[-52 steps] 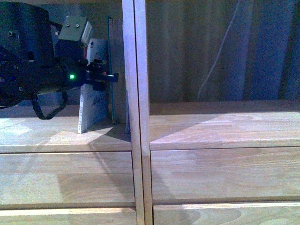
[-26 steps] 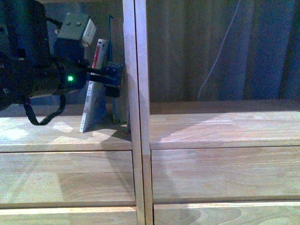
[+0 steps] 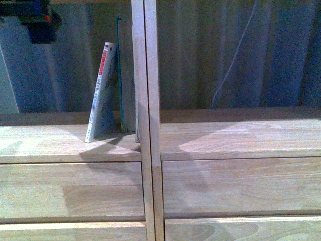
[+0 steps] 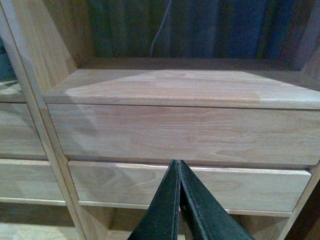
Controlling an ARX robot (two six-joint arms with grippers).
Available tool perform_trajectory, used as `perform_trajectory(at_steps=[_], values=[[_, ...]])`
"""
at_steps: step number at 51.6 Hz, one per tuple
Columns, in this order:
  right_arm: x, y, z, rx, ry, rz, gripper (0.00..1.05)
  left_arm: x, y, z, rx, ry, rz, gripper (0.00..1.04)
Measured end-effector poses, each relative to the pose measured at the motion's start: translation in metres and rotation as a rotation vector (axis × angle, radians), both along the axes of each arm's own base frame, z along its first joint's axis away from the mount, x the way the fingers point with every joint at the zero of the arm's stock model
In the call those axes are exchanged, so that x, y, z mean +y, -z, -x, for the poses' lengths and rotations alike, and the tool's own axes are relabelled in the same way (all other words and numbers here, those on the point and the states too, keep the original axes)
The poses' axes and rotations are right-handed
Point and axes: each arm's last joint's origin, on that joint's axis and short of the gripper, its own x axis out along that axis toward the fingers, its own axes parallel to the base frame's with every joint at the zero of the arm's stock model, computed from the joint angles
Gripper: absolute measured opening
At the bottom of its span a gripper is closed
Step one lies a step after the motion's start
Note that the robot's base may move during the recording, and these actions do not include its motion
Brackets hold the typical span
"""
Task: Organize books on shelf
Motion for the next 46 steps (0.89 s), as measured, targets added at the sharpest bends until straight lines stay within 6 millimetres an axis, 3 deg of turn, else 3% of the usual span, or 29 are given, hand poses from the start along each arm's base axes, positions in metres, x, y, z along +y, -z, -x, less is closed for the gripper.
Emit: perform_trajectory(at_steps=[3,14,21,28,46], values=[[0.000,0.000,0.000,0.000,0.000,0.002,0.13,0.009,-0.005,0.031,-0.021,-0.033,0.004,0.97],[0.000,0.000,0.000,0.000,0.000,0.002,0.50,0.025,-0.003,0.107,-0.067,-0.117,0.012,0.97],[0.000,0.000,0.000,0.000,0.000,0.002,0.75,0.030,0.011,0.146,-0.072,-0.166,-0.009,0.97],[0.000,0.000,0.000,0.000,0.000,0.002,0.97,0.030,0.027,0.173,-0.084,-0.238,-0.042,0.97],[0.000,0.000,0.000,0.000,0.000,0.002,0.98,0.021,0.097,0.213,0.021,-0.313,-0.029,0.97]])
